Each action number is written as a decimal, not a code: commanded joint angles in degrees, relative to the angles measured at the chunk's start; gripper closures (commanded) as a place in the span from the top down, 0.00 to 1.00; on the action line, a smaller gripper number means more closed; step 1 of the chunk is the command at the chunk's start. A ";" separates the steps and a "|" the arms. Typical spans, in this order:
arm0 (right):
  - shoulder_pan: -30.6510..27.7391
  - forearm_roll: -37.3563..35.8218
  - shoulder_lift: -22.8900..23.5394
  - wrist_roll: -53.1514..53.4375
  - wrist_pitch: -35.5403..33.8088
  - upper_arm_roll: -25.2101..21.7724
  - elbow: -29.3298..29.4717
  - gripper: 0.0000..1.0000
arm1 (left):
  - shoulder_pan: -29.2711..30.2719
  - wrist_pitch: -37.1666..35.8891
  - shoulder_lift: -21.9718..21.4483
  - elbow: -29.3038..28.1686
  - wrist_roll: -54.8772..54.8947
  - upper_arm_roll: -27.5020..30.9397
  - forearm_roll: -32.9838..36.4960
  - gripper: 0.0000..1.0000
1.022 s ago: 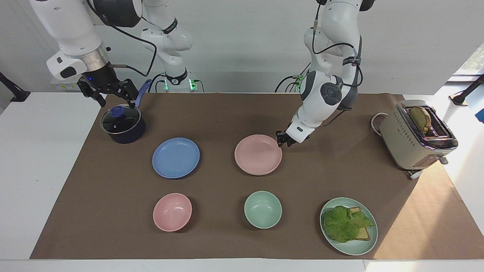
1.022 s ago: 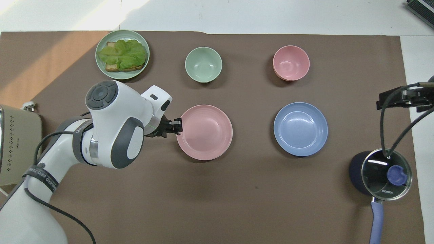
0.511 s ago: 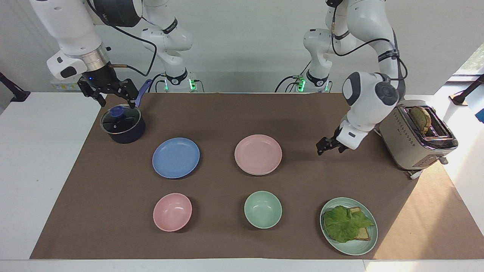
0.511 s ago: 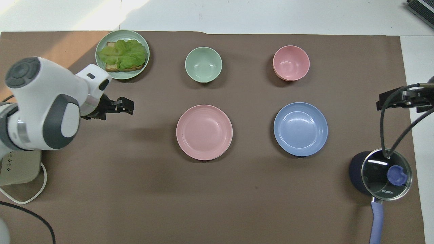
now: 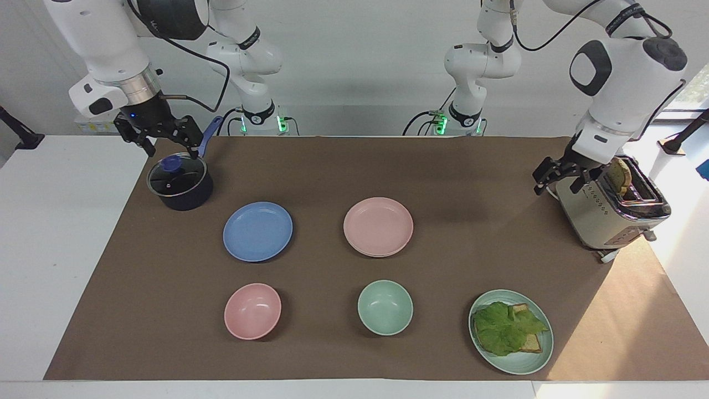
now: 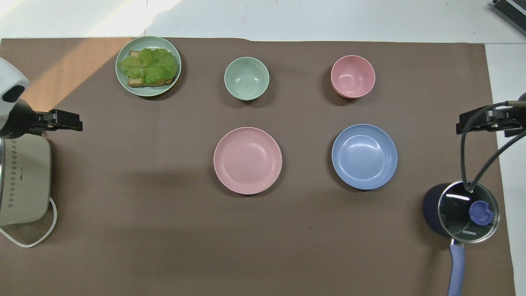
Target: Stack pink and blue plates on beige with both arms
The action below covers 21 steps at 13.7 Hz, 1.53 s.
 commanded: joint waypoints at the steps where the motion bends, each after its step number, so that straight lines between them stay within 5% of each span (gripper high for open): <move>1: -0.63 -0.20 -3.01 0.24 3.70 0.20 -4.79 1.00 | 0.28 -4.35 1.48 5.87 0.50 -0.81 2.96 1.00; 8: -4.32 -0.20 -5.21 -1.52 19.61 -0.15 -20.52 1.00 | 0.20 -5.23 0.87 4.91 0.50 -0.81 2.61 1.00; 16: -0.72 0.41 2.25 -0.38 37.11 0.03 -32.31 1.00 | 0.46 -4.97 0.78 4.65 0.32 -0.81 2.52 1.00; 21: -0.02 2.07 2.96 -1.34 49.41 0.11 -41.97 1.00 | 0.55 -5.15 0.69 4.65 0.23 -0.72 2.43 1.00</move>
